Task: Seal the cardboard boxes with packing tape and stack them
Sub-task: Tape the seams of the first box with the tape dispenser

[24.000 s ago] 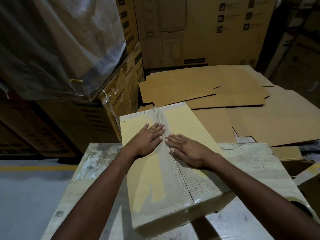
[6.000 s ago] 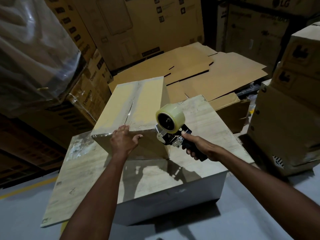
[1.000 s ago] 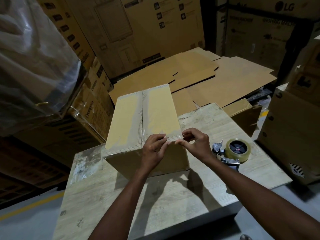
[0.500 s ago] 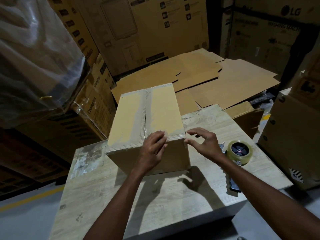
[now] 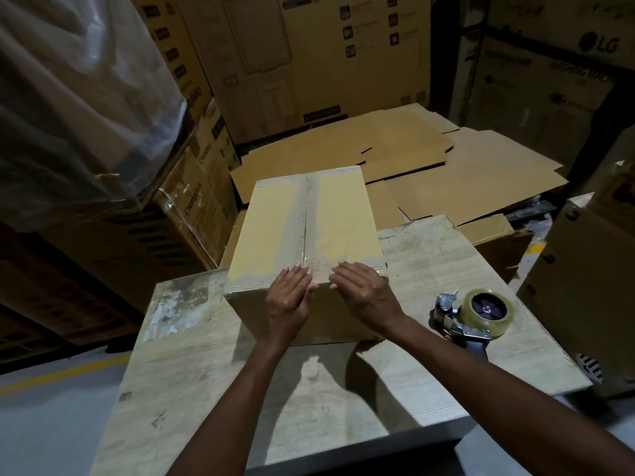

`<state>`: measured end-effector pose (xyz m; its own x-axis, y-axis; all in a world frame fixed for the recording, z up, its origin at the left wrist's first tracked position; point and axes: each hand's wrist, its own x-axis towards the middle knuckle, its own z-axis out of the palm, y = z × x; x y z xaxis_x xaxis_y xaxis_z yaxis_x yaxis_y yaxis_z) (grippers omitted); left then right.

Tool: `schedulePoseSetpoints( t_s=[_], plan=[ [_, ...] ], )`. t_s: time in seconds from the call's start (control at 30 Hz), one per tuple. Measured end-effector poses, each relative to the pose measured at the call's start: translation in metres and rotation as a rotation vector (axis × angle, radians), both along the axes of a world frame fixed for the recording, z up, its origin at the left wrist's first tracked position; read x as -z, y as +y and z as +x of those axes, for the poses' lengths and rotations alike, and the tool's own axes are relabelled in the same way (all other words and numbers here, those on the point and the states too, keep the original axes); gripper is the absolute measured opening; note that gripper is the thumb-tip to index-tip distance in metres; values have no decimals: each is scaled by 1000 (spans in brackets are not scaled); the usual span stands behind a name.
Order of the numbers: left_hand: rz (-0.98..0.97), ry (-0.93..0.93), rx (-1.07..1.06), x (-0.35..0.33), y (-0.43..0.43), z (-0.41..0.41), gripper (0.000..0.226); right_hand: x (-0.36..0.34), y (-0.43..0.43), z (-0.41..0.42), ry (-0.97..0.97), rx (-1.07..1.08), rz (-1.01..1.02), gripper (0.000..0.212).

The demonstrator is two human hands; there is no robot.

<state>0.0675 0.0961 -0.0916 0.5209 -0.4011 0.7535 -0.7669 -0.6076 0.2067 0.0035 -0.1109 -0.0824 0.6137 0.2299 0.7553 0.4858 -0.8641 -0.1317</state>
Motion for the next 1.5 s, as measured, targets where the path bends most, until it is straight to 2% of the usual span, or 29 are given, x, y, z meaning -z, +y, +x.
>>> schedulePoseSetpoints(
  t_s=[0.17,0.3,0.4,0.57,0.73,0.93,1.03,1.1,1.2,1.4,1.5],
  plan=[
    [-11,-41,26,8,-1,3,25,13,2,5,-64,30,-4,20],
    [18,-59,65,10,2,1,33,17,-4,5,-61,-20,-23,27],
    [35,-57,95,6,4,2,30,13,-9,4,-19,-52,-35,29],
    [78,-39,90,-5,19,3,33,2,8,3,51,55,33,38],
    [30,32,-78,-2,34,8,31,11,30,13,15,119,21,34],
    [20,30,-17,-2,34,5,42,15,30,13,-14,104,58,28],
    [87,52,17,-1,39,4,36,11,27,10,30,79,55,36],
    [124,56,41,-1,44,5,40,8,28,8,72,80,39,44],
    [150,40,66,-3,52,4,45,6,37,7,62,93,44,37],
    [36,54,-30,-3,54,4,33,6,79,29,30,68,50,31],
    [19,42,-4,2,53,6,44,11,82,29,-6,85,57,24]
  ],
)
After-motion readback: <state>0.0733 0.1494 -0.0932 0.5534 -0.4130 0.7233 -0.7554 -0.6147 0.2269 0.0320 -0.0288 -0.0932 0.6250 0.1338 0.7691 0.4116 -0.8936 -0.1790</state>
